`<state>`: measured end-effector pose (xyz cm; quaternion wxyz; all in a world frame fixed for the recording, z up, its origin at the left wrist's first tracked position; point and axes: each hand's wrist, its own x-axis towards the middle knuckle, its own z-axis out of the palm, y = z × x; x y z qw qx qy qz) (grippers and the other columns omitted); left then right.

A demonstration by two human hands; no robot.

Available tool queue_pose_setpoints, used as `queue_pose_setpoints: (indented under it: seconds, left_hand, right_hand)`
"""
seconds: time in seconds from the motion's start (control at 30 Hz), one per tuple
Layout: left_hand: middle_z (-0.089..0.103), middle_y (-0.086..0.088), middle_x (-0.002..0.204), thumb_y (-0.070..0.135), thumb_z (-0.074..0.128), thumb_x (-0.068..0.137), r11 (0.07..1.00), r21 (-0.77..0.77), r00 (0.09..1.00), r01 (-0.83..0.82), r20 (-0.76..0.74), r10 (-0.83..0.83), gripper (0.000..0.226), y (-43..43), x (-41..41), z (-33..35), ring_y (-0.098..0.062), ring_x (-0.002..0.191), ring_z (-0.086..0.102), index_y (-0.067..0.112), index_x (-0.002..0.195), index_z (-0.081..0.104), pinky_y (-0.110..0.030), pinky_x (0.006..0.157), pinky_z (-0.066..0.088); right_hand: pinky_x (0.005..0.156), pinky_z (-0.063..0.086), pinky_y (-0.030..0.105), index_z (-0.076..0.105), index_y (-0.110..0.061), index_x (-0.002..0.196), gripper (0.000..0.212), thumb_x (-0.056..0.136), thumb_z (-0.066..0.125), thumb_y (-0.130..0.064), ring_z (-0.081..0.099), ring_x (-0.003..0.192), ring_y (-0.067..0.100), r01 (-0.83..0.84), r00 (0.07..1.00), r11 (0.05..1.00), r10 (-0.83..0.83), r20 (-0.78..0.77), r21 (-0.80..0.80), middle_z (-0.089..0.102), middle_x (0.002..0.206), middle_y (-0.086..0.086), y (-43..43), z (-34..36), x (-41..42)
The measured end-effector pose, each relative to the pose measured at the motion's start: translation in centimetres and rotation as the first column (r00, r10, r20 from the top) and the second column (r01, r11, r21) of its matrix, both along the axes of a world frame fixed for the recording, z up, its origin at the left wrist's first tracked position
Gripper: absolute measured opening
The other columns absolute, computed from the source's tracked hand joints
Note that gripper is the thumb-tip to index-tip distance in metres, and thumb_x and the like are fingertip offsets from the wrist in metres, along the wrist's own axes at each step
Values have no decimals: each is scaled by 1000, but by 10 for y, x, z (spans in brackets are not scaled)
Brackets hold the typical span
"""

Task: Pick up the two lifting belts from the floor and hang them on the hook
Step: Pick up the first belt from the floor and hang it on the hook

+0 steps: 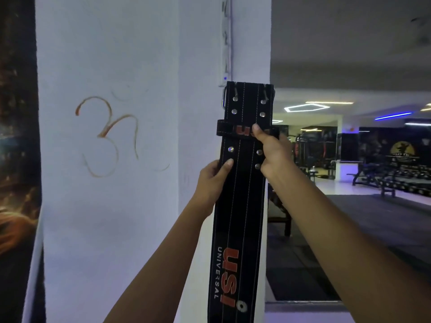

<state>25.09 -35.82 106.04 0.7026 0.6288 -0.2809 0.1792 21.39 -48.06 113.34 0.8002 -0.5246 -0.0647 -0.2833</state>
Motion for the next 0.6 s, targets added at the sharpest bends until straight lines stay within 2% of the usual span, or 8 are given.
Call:
queue_pose_setpoints:
  seconds: [0.13, 0.2, 0.27, 0.33, 0.4, 0.43, 0.5, 0.6]
  left_hand:
    - [72, -4, 101, 29, 55, 92, 997, 45, 998, 62, -23, -61, 22, 2, 6, -17, -18, 94, 69, 16, 107, 64, -28, 79, 56]
    - [71, -7, 107, 30, 55, 92, 992, 90, 994, 92, -71, -86, 25, 4, 8, -31, -21, 101, 68, 16, 110, 64, -35, 88, 55]
    - [71, -9, 111, 29, 56, 91, 993, 38, 991, 111, -81, -107, 28, 6, 11, -29, -23, 103, 68, 15, 114, 63, -39, 92, 54]
    - [70, -9, 111, 26, 56, 92, 993, -13, 991, 120, -56, -121, 28, 7, 12, -18, -23, 103, 68, 14, 116, 62, -37, 90, 54]
    - [70, -9, 113, 24, 57, 91, 990, -2, 988, 143, -52, -143, 28, 7, 16, -22, -24, 105, 67, 14, 116, 62, -37, 91, 54]
    - [70, -8, 112, 23, 58, 90, 987, 16, 985, 161, -73, -159, 26, 7, 18, -32, -24, 105, 67, 16, 114, 63, -37, 90, 54]
    - [72, -5, 107, 19, 60, 89, 978, 44, 970, 201, -150, -193, 21, 9, 20, -57, -22, 100, 69, 19, 110, 64, -33, 83, 56]
    - [72, -4, 104, 11, 62, 86, 965, 87, 947, 246, -232, -220, 26, 14, 20, -76, -20, 94, 71, 17, 112, 63, -30, 74, 57]
  right_hand:
    - [53, 39, 24, 56, -24, 73, 17, 79, 72, -22, 50, 62, 8, 16, 999, 1000, -15, 35, -24, 60, 75, -9, 1, 13, 1]
    - [51, 38, 23, 58, -22, 78, 15, 79, 73, -23, 49, 61, 8, 20, 999, 999, -19, 35, -40, 60, 75, -9, 2, 14, 2]
    - [51, 38, 23, 60, -20, 88, 16, 78, 73, -23, 48, 62, 8, 23, 999, 999, -21, 36, -46, 60, 77, -9, 3, 14, 4]
    - [53, 40, 24, 61, -18, 94, 21, 78, 73, -23, 50, 64, 8, 28, 999, 998, -26, 46, -47, 61, 78, -8, 5, 16, 4]
    - [59, 46, 28, 61, -19, 91, 20, 76, 75, -23, 55, 71, 12, 39, 998, 998, -36, 60, -45, 63, 81, -7, 6, 19, 5]
    - [62, 47, 29, 61, -19, 89, 20, 76, 75, -23, 57, 74, 14, 43, 997, 998, -40, 63, -45, 64, 83, -6, 6, 19, 5]
    - [57, 44, 27, 60, -19, 87, 18, 77, 74, -23, 55, 70, 11, 46, 997, 998, -43, 60, -48, 63, 82, -7, 5, 19, 5]
    - [56, 41, 26, 59, -21, 81, 15, 78, 73, -23, 50, 67, 8, 50, 998, 998, -48, 42, -45, 62, 81, -8, 2, 14, 5]
